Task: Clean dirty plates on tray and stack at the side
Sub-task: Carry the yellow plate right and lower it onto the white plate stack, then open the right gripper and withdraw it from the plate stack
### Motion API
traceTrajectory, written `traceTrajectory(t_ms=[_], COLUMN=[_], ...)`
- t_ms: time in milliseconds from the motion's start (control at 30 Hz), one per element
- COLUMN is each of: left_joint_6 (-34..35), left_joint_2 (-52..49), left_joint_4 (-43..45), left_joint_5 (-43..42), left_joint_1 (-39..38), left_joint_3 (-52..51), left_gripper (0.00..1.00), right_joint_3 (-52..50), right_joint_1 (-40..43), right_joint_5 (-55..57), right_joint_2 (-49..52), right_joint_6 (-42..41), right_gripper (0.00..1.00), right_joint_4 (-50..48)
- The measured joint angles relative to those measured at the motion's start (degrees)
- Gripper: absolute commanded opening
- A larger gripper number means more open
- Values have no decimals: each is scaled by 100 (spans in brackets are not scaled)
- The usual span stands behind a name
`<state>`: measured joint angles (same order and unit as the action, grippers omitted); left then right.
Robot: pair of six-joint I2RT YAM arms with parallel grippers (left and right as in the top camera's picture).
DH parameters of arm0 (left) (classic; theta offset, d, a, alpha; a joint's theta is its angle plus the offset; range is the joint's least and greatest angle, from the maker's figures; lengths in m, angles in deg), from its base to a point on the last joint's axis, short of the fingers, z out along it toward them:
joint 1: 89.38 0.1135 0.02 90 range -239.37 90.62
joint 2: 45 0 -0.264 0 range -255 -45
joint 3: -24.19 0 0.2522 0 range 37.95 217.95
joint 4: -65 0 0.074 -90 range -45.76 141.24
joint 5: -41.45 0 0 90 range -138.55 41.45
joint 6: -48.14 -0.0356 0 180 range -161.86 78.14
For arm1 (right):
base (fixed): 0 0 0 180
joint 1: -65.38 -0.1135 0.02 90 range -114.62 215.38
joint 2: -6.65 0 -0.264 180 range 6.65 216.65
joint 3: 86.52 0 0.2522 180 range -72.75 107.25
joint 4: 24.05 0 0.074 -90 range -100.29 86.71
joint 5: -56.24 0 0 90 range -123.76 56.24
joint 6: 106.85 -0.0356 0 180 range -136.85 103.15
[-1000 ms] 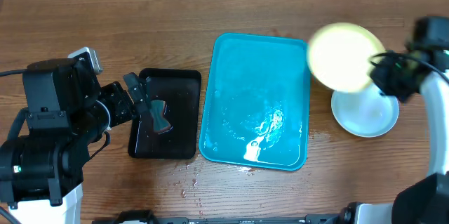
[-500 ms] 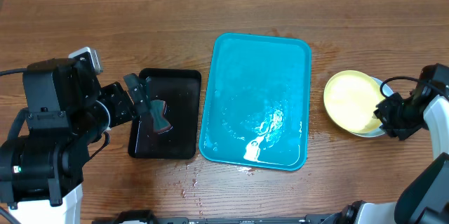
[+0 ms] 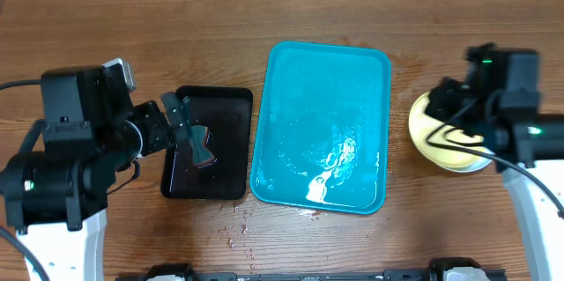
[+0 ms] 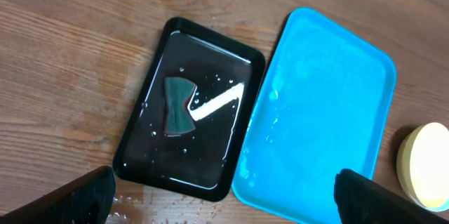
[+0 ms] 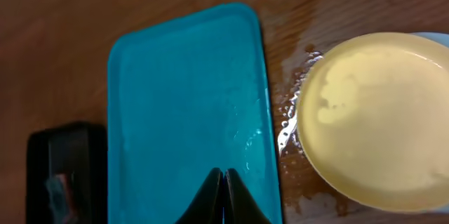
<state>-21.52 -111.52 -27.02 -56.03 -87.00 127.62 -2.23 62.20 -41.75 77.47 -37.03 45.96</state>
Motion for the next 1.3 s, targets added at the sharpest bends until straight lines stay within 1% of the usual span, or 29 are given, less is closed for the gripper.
traceTrajectory(t_ms=[133, 267, 433, 500, 567, 600, 700, 833, 867, 933, 967, 1000, 1033, 1133, 1300], left_joint_6=[0, 0, -2, -2, -28, -61, -131, -313, -433, -560, -597, -634, -669, -719, -728], left_joint_2=[-138, -203, -219, -219, -219, -219, -219, -219, -219, -219, -219, -219, -219, -219, -219], left_joint_4=[-48, -70, -81, -83, -83, -85, -83, -70, -48, -4, 11, 7, 9, 9, 9], left_joint_5=[0, 0, 0, 0, 0, 0, 0, 2, 2, 4, 2, 2, 2, 2, 2], left_joint_1=[0, 0, 0, 0, 0, 0, 0, 0, 0, 0, 0, 0, 0, 0, 0], left_joint_3=[0, 0, 0, 0, 0, 0, 0, 0, 0, 0, 0, 0, 0, 0, 0], left_gripper=[100, 100, 100, 100, 100, 100, 100, 100, 100, 100, 100, 100, 100, 100, 100], right_joint_3=[-363, -719, -793, -796, -793, -782, -577, -114, 52, 214, 256, 278, 289, 291, 291], right_joint_1=[-295, -286, -223, -81, 131, 282, 715, 662, 498, 186, -2, -236, -402, -789, -960], right_joint_5=[398, 503, 542, 608, 605, 562, 203, -431, -634, -796, -859, -925, -975, -1110, -1130], right_joint_2=[579, 1593, 2559, 2653, 2653, 2651, 2621, 2197, 1856, 1366, 1123, 852, 675, 269, 219], right_joint_6=[-201, -251, -243, -245, -249, -251, -129, 286, 461, 654, 728, 828, 872, 931, 988], right_gripper=[4, 4, 4, 4, 9, 13, 15, 18, 21, 30, 41, 63, 100, 100, 100], right_joint_4=[-455, -831, -1049, -1025, -914, -800, -407, -184, -160, -168, -179, -216, -229, -313, -304])
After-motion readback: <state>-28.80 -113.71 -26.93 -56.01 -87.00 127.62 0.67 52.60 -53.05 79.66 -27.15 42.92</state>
